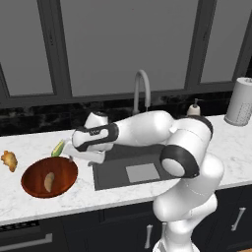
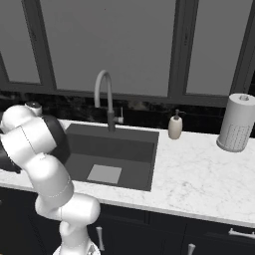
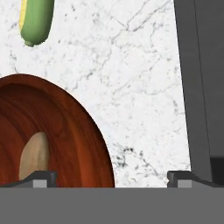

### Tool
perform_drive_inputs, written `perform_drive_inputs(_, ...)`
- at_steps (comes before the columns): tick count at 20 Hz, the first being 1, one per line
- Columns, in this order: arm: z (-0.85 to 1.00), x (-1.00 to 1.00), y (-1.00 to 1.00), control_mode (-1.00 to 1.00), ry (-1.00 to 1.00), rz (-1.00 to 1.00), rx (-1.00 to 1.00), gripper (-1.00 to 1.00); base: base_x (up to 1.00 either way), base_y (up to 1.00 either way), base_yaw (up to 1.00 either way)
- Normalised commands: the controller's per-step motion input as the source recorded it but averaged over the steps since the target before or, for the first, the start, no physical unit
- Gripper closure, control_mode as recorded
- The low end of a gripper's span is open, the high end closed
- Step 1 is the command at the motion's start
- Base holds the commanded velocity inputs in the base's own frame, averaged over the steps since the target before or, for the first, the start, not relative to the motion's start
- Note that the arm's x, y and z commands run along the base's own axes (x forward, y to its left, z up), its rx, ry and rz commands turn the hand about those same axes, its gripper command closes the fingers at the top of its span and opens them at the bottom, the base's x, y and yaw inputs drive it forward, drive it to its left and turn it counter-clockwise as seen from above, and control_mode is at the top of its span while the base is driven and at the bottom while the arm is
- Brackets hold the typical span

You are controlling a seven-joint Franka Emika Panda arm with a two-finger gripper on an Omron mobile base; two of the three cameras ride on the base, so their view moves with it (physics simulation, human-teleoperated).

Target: Pick the sweet potato from the sink and place it in the bowl. Then pick the bowl and place it in the microwave. Then close the microwave door and press the start button.

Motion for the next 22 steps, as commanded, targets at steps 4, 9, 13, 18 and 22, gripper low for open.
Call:
perform_drive_inputs(4, -0.32, 0.14, 0.25, -1.0, 0.0, 0.0, 0.0, -1.0, 0.0, 0.0, 0.0)
perform_drive_inputs(9, -0.3, 0.01, 0.21, -1.0, 0.0, 0.0, 0.0, -1.0, 0.0, 0.0, 0.0)
perform_drive_inputs(13, -0.23, 0.02, 0.09, -1.0, -0.01, 0.03, 0.0, -1.0, 0.0, 0.0, 0.0)
perform_drive_inputs(18, -0.2, 0.0, 0.28, -1.0, -0.02, 0.01, 0.0, 1.0, 0.0, 0.0, 0.0)
perform_drive_inputs(22, -0.06, 0.0, 0.14, -1.0, 0.0, 0.01, 0.0, 1.0, 0.0, 0.0, 0.0)
